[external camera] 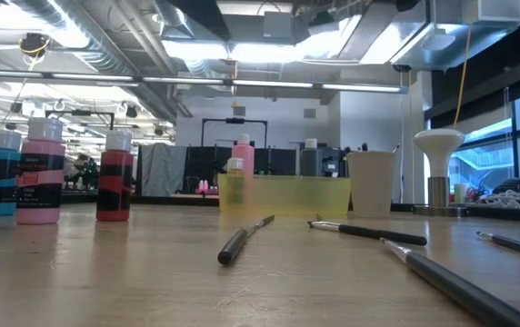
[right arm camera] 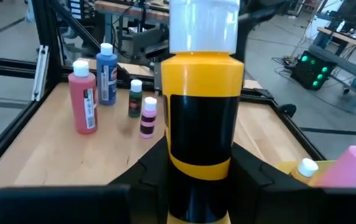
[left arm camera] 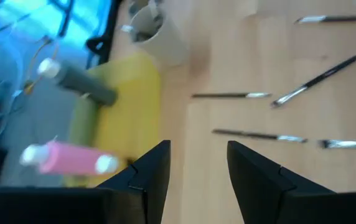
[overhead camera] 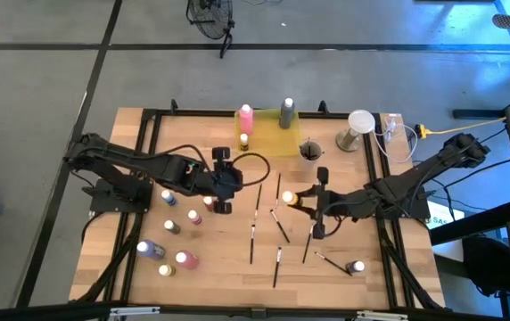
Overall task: Pick & Place Paint Supplies
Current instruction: Put the small yellow paint bottle into the yellow bin
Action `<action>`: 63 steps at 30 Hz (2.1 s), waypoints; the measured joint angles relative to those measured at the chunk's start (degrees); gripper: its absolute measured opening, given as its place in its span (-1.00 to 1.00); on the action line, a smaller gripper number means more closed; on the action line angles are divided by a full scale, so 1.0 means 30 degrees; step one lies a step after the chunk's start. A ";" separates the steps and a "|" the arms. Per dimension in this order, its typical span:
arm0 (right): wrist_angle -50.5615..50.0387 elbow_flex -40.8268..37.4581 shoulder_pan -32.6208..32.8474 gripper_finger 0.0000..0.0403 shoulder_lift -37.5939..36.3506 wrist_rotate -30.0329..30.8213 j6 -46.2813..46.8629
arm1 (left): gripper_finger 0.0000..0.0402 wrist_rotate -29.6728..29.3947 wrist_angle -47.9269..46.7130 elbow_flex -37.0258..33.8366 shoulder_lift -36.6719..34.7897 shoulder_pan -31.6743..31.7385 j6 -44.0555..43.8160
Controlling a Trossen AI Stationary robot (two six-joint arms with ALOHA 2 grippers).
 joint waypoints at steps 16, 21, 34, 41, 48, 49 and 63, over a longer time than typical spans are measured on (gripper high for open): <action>0.0617 0.0000 -0.0744 -0.48 0.0127 -0.2328 -0.0370 | -0.23 0.9640 1.9522 -1.0849 -0.4028 0.2458 0.1497; 0.0903 0.0000 -0.0759 -0.48 0.0455 -0.2659 -0.0438 | -0.20 1.0541 2.2030 -1.1710 -0.3229 0.2637 0.1625; 0.1268 0.0000 -0.0970 -0.48 0.0644 -0.2674 -0.0483 | -0.07 1.3934 2.5615 -1.1709 -0.1480 0.3037 0.2258; 0.1064 0.0000 -0.0970 -0.48 0.0644 -0.2667 -0.0204 | -0.06 1.2742 2.5677 -1.1709 -0.1480 0.3246 0.1829; 0.0991 0.0000 -0.0975 -0.48 0.0644 -0.2659 -0.0173 | 0.04 1.2275 2.5674 -1.1709 -0.1480 0.3246 0.1213; 0.0984 0.0000 -0.0976 -0.48 0.0644 -0.2663 -0.0149 | 0.07 1.1700 2.5649 -1.1709 -0.1480 0.3244 0.0858; 0.0918 0.0000 -0.0973 -0.48 0.0644 -0.2659 -0.0146 | 0.20 0.9396 2.5170 -1.1702 -0.1472 0.2973 0.3664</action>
